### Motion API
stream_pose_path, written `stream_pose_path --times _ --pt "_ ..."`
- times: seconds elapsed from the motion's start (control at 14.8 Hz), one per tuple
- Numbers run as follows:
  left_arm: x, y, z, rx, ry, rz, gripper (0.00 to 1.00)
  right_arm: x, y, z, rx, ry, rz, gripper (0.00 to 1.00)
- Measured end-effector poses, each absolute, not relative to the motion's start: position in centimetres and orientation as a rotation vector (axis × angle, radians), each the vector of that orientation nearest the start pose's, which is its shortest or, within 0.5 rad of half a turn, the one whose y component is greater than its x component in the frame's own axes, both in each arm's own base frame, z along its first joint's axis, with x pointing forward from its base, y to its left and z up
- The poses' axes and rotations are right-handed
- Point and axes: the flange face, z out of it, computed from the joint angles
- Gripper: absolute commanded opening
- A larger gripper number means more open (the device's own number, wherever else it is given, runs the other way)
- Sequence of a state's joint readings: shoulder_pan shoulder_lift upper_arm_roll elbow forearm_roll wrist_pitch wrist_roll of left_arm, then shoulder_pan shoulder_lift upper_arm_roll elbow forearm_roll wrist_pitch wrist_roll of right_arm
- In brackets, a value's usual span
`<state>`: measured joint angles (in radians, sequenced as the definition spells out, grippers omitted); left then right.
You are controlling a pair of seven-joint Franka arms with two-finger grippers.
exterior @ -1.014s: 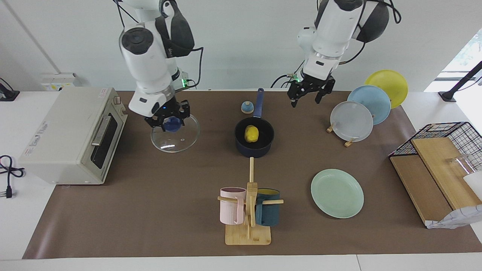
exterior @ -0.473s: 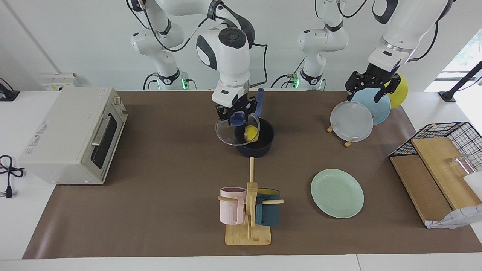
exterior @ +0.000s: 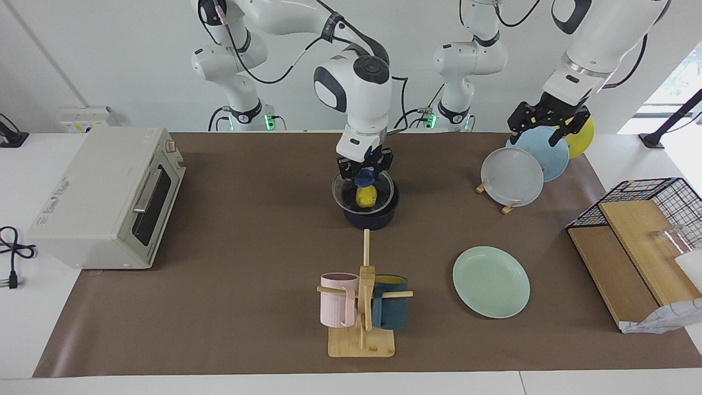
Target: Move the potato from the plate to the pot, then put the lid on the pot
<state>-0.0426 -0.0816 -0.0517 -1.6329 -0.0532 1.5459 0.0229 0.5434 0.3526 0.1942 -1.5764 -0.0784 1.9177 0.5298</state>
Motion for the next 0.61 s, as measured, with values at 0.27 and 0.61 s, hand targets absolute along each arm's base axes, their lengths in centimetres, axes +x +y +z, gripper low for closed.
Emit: stream_pose_path --times 0.27,0.61 --pt "53.8 -6.1 64.6 -3.167 0.202 0.013 1.0 50.3 44.0 42.7 -3.136 -0.32 0.014 0.0" --pt "54.7 -6.1 63.3 -3.16 0.196 0.012 1.0 50.4 44.3 42.1 -3.129 -0.296 0.0 0.0"
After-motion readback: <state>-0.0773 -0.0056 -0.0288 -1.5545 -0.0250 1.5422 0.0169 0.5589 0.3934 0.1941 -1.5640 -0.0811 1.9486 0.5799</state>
